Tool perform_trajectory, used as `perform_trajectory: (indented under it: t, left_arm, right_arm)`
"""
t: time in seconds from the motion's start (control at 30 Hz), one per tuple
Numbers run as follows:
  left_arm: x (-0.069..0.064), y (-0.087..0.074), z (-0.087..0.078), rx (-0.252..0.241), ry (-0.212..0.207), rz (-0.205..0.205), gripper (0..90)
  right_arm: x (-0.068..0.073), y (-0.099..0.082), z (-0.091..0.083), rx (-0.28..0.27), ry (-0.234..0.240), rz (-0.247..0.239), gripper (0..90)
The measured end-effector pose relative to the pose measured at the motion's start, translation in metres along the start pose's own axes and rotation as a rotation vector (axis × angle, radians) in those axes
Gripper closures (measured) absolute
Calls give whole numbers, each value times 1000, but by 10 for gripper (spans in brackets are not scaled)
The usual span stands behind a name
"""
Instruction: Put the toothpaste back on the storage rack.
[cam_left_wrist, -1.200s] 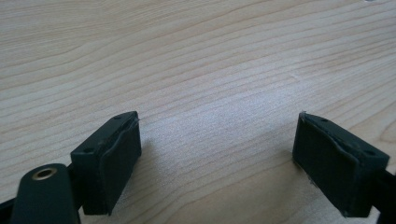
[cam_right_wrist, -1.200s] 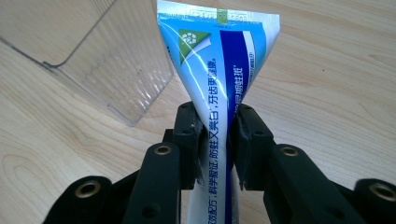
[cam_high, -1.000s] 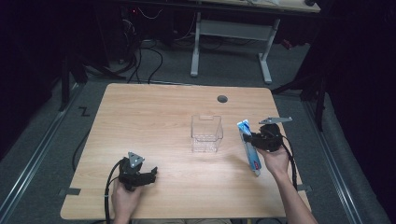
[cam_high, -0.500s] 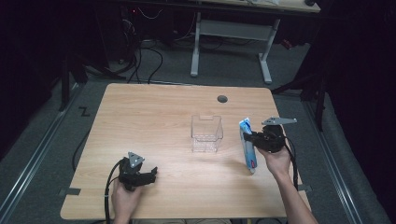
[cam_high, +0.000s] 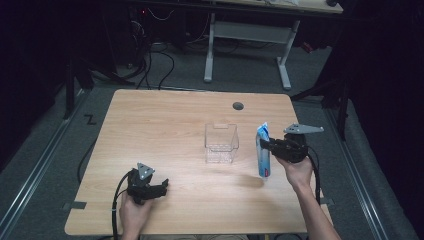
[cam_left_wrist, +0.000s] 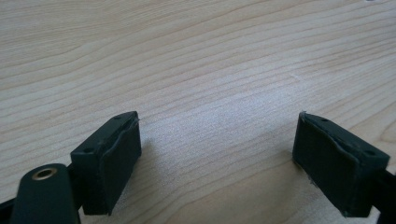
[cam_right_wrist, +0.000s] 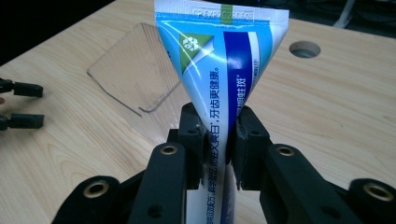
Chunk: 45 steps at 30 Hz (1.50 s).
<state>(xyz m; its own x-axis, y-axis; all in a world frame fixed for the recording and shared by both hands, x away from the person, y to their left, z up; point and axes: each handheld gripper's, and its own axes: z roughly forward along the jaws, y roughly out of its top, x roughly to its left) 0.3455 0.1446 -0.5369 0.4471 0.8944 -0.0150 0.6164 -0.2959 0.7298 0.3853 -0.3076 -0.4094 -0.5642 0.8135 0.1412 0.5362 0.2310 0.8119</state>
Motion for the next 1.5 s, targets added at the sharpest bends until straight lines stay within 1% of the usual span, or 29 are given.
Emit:
perform_trajectory:
  t: [0.27, 0.43, 0.53, 0.6, 0.67, 0.83, 1.23, 1.37, 1.5]
  left_arm:
    - [0, 0, 0, 0, 0, 0, 155]
    - [0, 0, 0, 0, 0, 0, 155]
    - [0, 0, 0, 0, 0, 0, 155]
    - [0, 0, 0, 0, 0, 0, 155]
    - [0, 0, 0, 0, 0, 0, 155]
    - [0, 0, 0, 0, -1, 0, 155]
    - [0, 0, 0, 0, -1, 0, 155]
    - [0, 0, 0, 0, -1, -1, 155]
    - [0, 0, 0, 0, -1, -1, 155]
  right_arm:
    - [14, 13, -7, -41, 41, -33, 760]
    - [25, 23, -12, -62, 83, -61, 760]
    - [32, 29, -14, -74, 96, -80, 760]
    - [35, 32, -14, -82, 112, -85, 760]
    - [38, 36, -15, -85, 126, -88, 760]
    - [46, 45, -15, -80, 136, -113, 760]
    - [58, 63, -16, -111, 186, -133, 760]
    - [60, 69, -14, -109, 188, -138, 760]
    - [63, 74, -12, -118, 203, -137, 760]
